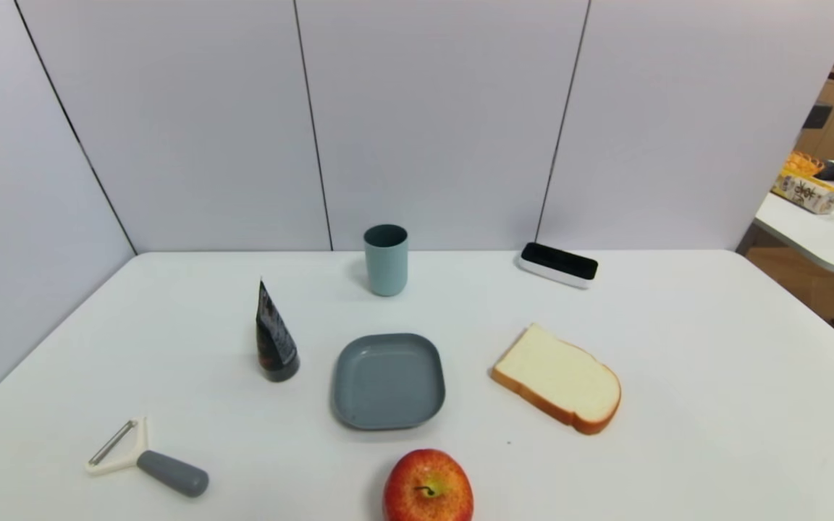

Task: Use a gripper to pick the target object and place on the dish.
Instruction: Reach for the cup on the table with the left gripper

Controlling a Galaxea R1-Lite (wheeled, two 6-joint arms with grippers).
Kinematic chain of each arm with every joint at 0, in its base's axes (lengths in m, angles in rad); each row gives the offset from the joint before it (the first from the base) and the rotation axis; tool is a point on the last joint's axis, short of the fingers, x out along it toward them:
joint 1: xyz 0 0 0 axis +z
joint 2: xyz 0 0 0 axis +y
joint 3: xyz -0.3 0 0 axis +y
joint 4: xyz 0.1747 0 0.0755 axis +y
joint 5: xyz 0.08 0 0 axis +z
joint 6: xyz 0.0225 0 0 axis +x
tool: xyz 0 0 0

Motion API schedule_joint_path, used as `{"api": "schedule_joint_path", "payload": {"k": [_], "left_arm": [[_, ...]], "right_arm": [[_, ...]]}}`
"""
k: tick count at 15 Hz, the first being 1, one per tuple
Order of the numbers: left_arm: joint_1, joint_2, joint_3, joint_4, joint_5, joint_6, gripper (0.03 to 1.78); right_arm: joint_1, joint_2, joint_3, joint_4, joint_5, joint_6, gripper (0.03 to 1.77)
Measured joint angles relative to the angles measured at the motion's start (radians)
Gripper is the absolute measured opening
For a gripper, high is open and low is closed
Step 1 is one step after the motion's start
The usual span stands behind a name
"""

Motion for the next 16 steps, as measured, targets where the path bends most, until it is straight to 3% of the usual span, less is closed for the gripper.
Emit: {"api": "schedule_joint_path", "payload": {"k": [8, 16], "left_arm": [[0.0, 0.0, 0.0, 0.0, 0.0, -0.001, 1.69], [0.0, 0.0, 0.0, -0.004, 0.033, -0.096, 1.69]], "right_arm": [[0.0, 0.0, 0.0, 0.0, 0.0, 0.0, 1.71], [0.0, 0.0, 0.0, 0.0, 0.0, 0.0, 1.71]]}}
